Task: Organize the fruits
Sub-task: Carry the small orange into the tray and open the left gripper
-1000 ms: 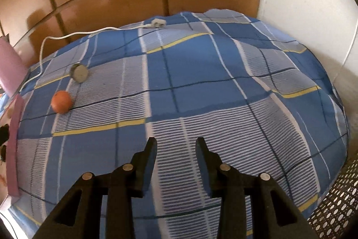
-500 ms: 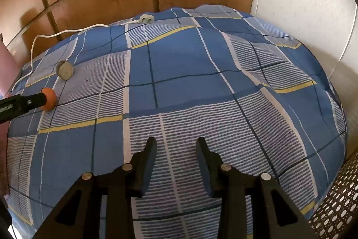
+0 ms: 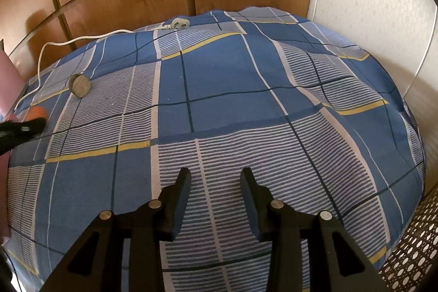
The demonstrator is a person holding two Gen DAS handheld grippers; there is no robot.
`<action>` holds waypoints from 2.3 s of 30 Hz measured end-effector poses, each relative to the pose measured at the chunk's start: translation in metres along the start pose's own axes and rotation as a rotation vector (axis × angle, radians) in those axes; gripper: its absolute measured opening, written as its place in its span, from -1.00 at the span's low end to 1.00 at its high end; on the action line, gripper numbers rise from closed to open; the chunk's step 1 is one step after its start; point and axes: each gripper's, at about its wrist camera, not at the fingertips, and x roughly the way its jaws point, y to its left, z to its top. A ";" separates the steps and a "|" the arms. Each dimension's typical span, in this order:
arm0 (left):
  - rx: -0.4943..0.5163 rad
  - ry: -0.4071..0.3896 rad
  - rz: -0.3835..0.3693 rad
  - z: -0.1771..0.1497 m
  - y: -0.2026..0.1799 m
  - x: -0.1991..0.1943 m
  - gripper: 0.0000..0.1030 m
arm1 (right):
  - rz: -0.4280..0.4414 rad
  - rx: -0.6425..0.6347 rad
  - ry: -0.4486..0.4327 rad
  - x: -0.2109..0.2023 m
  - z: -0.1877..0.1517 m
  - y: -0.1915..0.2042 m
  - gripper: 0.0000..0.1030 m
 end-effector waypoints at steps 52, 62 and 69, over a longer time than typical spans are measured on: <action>-0.484 -0.152 0.416 -0.104 0.208 -0.130 0.23 | -0.054 -0.054 -0.014 0.002 0.000 0.009 -0.24; -0.504 -0.173 0.435 -0.133 0.193 -0.139 0.58 | -0.057 -0.057 -0.006 0.003 0.002 0.010 -0.23; -0.471 -0.148 0.424 -0.139 0.179 -0.130 0.65 | -0.059 -0.060 0.022 0.004 0.006 0.013 -0.23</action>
